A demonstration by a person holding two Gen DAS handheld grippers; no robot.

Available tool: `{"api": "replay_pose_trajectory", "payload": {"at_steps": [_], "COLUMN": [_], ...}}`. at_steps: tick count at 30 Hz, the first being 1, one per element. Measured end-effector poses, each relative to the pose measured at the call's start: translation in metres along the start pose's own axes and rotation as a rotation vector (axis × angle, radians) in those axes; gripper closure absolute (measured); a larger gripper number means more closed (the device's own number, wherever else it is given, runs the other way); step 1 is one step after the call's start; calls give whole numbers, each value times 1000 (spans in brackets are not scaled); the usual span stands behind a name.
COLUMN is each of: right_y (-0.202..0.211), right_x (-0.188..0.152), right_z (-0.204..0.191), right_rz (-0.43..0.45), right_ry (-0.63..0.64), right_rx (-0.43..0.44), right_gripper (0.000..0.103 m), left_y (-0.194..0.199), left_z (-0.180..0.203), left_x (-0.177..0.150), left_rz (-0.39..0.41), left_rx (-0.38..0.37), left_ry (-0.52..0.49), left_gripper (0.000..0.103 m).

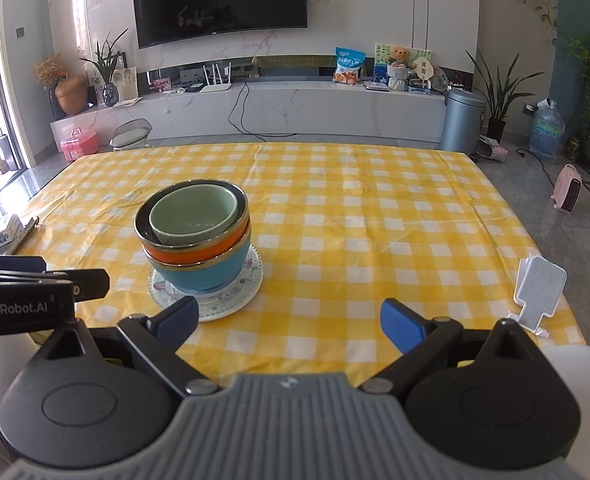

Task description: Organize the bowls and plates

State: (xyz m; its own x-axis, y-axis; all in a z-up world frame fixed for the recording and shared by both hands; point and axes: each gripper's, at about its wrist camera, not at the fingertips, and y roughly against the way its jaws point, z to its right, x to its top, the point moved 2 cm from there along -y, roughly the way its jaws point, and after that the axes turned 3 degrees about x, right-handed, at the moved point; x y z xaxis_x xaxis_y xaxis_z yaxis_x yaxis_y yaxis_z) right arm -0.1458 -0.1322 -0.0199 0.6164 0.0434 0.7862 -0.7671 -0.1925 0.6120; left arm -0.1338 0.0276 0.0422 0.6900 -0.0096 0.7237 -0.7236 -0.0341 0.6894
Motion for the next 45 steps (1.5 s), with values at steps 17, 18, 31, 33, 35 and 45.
{"api": "replay_pose_trajectory", "payload": {"at_steps": [17,18,31,33,35,45], "right_y": [0,0,-2,-2,-3,-3], "right_x": [0,0,-2,-2,-2,-2], "right_z": [-2,-2,-5,-5,-5,-5], "right_rz": [2,4,5,4,2,1], "right_ry": [5,5,11,11,12,13], "right_rx": [1,2,2,3,4,4], "right_gripper": [7,7,7,7,7,7], "left_y": [1,2,4,4,4,4], "left_z": [0,1,2,2,2,1], "left_x": [1,1,3,2,2,2], "left_rz": [3,3,8,8,8,11], "left_rx": [-6,-8,2,1,1,6], "left_ry": [-1,-2,2,1,1,-2], "left_gripper": [16,16,16,16,16,16]}}
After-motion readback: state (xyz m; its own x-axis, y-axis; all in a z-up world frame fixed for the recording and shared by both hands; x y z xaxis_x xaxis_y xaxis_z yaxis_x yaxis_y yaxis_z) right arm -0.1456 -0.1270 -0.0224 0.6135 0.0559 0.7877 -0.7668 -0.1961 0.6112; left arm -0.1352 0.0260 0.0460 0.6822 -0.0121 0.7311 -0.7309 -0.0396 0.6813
